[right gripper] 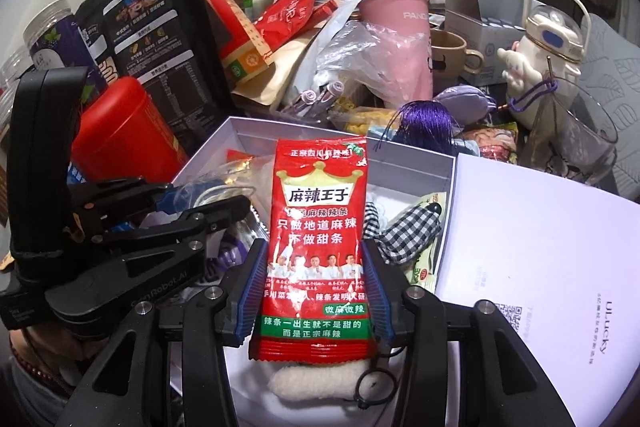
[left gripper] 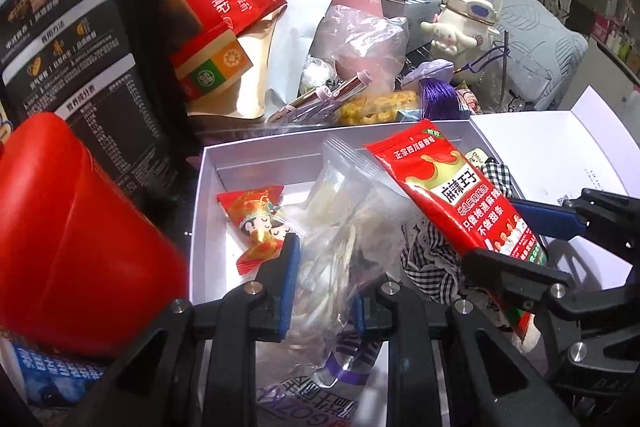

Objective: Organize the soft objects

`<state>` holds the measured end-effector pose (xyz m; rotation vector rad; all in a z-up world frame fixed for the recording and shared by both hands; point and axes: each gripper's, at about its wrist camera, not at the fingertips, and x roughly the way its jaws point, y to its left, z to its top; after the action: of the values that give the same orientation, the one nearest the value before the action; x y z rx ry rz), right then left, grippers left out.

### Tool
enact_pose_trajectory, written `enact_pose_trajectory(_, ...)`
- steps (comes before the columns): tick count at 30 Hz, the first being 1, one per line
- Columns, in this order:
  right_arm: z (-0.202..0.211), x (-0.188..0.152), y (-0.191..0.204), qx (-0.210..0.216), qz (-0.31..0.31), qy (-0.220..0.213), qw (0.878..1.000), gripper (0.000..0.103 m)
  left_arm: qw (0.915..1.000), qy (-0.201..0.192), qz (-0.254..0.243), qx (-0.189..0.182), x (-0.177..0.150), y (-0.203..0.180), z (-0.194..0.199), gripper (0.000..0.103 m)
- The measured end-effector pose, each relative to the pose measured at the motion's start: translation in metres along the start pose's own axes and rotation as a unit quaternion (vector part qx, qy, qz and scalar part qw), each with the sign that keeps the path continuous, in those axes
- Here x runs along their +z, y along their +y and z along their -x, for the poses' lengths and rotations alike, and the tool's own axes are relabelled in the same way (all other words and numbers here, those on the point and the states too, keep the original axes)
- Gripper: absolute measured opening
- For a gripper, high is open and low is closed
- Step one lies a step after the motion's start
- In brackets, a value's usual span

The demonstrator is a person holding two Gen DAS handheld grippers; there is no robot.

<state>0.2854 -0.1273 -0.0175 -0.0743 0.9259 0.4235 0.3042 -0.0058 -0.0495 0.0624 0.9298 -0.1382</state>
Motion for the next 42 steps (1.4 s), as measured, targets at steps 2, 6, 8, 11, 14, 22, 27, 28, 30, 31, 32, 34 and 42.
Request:
enact_pose_trajectory(2,0.002,0.001,0.0,-0.003,0.0,0.001,1.0,0.048,1.0,-0.005,0.007,-0.001,0.001,0.001,0.004,0.022)
enact_pose_trajectory(6,0.009,0.001,0.001,-0.019,0.004,-0.001,1.0,0.056,0.9998,-0.02,0.001,0.004,0.003,-0.001,0.014,0.022)
enact_pose_trajectory(8,0.014,0.002,0.002,-0.029,0.007,-0.007,1.0,0.061,0.9998,-0.022,0.002,0.002,0.005,-0.001,0.018,0.022)
enact_pose_trajectory(11,0.02,0.003,0.001,-0.04,0.007,-0.015,0.999,0.066,0.9998,-0.018,0.005,0.002,0.007,-0.003,0.021,0.022)
enact_pose_trajectory(14,0.023,0.003,-0.003,-0.045,0.004,-0.017,0.999,0.066,0.9998,-0.015,0.008,0.007,0.009,-0.004,0.024,0.022)
enact_pose_trajectory(22,0.025,0.004,-0.009,-0.06,-0.007,-0.015,0.998,0.066,0.9998,0.008,0.019,-0.001,0.011,-0.004,0.02,0.028)
enact_pose_trajectory(27,0.033,0.004,-0.002,-0.062,0.0,-0.023,0.998,0.066,0.9999,0.006,0.015,0.005,0.01,-0.007,0.027,0.028)
enact_pose_trajectory(28,0.035,0.004,-0.001,-0.063,0.001,-0.026,0.998,0.066,0.9999,0.005,0.015,0.006,0.01,-0.006,0.029,0.028)
enact_pose_trajectory(30,0.04,0.003,0.002,-0.067,0.004,-0.03,0.997,0.066,0.9997,0.005,0.021,0.006,0.01,-0.005,0.032,0.028)
enact_pose_trajectory(31,0.043,0.002,0.003,-0.067,0.006,-0.032,0.997,0.066,0.9997,0.007,0.024,0.004,0.009,-0.005,0.032,0.028)
enact_pose_trajectory(32,0.045,0.001,0.004,-0.068,0.008,-0.033,0.997,0.066,0.9996,0.009,0.027,0.0,0.008,-0.004,0.033,0.028)
enact_pose_trajectory(34,0.051,0.0,0.005,-0.07,0.009,-0.034,0.997,0.066,0.9995,0.008,0.029,-0.003,0.006,-0.004,0.036,0.028)
enact_pose_trajectory(42,0.083,-0.004,0.01,-0.077,0.01,-0.056,0.995,0.066,0.9991,-0.024,0.034,0.003,0.007,-0.004,0.069,0.031)
